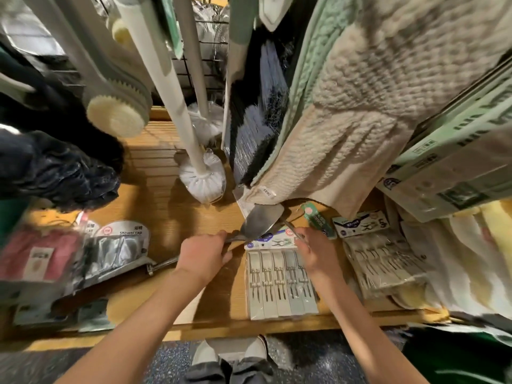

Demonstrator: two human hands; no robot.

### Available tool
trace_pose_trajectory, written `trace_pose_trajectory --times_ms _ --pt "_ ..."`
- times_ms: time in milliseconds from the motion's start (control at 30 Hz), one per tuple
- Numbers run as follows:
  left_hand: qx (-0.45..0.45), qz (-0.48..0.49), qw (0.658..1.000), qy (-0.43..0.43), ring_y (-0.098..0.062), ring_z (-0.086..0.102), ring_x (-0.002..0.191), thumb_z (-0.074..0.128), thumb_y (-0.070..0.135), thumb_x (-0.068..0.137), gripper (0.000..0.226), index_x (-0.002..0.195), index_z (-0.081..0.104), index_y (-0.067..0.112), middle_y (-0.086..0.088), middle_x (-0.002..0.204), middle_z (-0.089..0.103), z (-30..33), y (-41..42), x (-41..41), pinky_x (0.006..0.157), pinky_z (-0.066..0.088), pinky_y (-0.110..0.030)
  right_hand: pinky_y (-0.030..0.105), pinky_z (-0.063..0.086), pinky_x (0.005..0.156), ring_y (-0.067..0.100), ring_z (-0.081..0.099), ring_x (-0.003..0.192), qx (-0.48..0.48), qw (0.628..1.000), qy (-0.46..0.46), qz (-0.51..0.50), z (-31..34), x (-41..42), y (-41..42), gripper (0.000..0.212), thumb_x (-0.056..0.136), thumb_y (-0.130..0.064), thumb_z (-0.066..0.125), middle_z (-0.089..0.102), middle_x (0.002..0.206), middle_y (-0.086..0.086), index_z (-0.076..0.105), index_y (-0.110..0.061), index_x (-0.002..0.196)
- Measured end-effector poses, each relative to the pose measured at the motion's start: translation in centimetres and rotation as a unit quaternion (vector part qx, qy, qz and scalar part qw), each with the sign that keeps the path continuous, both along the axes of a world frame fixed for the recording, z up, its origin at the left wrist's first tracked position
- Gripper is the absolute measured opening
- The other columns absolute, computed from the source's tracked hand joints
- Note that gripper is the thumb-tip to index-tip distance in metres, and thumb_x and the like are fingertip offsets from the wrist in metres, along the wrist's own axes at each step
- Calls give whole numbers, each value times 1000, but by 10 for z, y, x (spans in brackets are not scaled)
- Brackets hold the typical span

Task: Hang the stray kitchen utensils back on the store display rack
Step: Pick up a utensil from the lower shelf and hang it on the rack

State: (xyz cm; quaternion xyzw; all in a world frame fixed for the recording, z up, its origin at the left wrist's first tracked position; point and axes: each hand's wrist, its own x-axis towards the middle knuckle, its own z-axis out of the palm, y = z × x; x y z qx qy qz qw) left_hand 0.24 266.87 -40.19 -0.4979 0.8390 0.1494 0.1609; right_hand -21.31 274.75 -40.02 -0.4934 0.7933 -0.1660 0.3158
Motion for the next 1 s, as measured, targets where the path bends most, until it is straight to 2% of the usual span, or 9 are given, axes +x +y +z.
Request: trace_pose_trajectory --times_ms 167,267,400,533,600,733,867,967,1000 --pt "63 32 997 32 -22 65 87 47 44 91 32 114 52 23 -1 96 67 19 27 19 68 49 -31 11 35 48 0 41 55 4 999 -21 -46 27 10 27 12 97 -16 48 48 68 -12 58 -22 95" --pt "83 66 993 55 -24 64 91 47 42 92 27 108 53 22 -2 96 67 28 44 29 69 47 -30 14 34 54 1 43 61 -23 996 -48 -75 45 21 45 13 95 -14 51 48 72 -9 61 -23 96" --pt "73 105 988 84 -25 63 92 48 40 92 24 104 53 20 -4 96 67 45 64 41 68 45 -31 27 38 58 11 50 63 -52 994 -58 -77 70 33 78 15 97 -34 46 54 70 -3 57 -32 87" --pt "92 139 981 96 -23 60 92 51 40 90 24 97 57 18 -4 94 64 65 87 46 73 46 -31 18 35 55 5 47 58 -34 998 -19 -56 93 40 111 14 98 -41 40 52 67 -8 53 -35 94" --pt "152 187 963 124 -16 59 77 53 37 90 18 94 58 20 -1 87 64 75 98 49 64 46 -26 16 37 59 4 47 60 -24 998 -17 -57 101 42 122 11 98 -31 43 54 70 -8 54 -29 101" --pt "230 238 926 180 -6 47 44 56 35 89 10 83 52 27 7 64 56 94 127 55 39 39 -16 14 29 40 2 42 49 49 996 70 -27 117 42 142 14 100 -36 38 49 65 -6 50 -35 106" --pt "283 306 875 246 -7 39 39 59 24 88 16 77 52 16 1 59 47 123 171 65 35 35 -18 35 43 58 23 54 63 16 1000 8 -22 144 54 179 23 99 -40 36 54 70 9 52 -31 111" --pt "280 335 850 294 -10 38 43 58 26 88 23 96 55 4 0 61 45 159 203 73 40 31 -20 37 46 82 21 60 91 -21 997 -77 -14 177 70 194 26 99 -37 39 65 94 2 55 -28 117" --pt "272 346 843 310 -11 38 44 58 26 88 26 99 55 3 0 61 45 175 211 76 41 31 -22 35 46 80 16 60 89 -38 993 -111 -7 189 78 197 24 99 -34 41 64 93 -3 56 -26 116"
